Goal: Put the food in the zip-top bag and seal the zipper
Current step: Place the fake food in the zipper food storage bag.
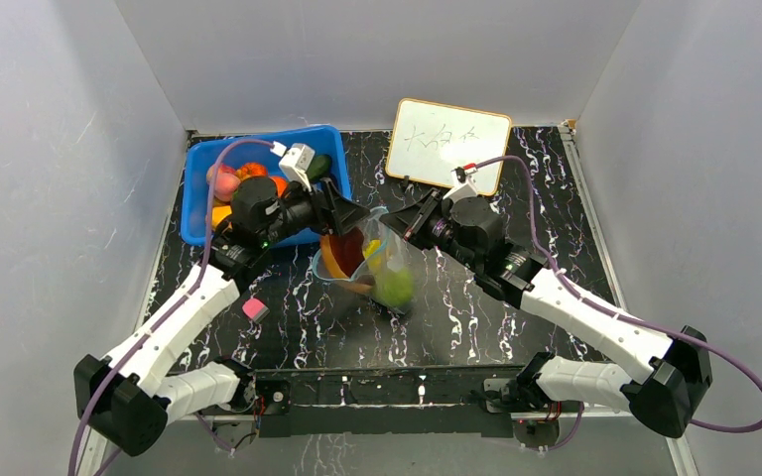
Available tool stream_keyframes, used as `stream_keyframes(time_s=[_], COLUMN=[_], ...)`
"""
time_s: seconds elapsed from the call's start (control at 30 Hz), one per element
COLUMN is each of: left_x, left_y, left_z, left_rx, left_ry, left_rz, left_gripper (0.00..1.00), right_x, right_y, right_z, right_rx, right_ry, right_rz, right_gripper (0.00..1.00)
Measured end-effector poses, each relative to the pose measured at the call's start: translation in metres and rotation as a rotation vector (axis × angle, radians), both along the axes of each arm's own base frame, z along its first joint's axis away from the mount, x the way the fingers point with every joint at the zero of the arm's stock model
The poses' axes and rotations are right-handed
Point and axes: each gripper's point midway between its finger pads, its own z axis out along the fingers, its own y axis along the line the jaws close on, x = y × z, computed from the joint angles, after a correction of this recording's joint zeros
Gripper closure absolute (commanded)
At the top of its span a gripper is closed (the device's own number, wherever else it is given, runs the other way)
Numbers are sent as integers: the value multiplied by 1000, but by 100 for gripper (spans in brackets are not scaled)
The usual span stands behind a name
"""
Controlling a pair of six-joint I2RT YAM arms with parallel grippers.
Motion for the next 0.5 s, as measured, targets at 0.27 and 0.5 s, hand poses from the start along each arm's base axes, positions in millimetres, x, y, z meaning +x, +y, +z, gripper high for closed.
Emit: stream_keyframes(time_s=[0.27, 0.5], left_x=[-8, -31], left_y=[32, 56], left_z=[15, 0], left_rx=[177, 338], left_ry=[-93, -132], left_rz=[64, 32], left_gripper=[37, 35], right_x=[4, 6], right_y=[-6, -8], right_z=[-1, -3], right_rx=[-46, -62], right_ry=[-25, -28], right_rz=[-24, -30], right_gripper=[100, 100])
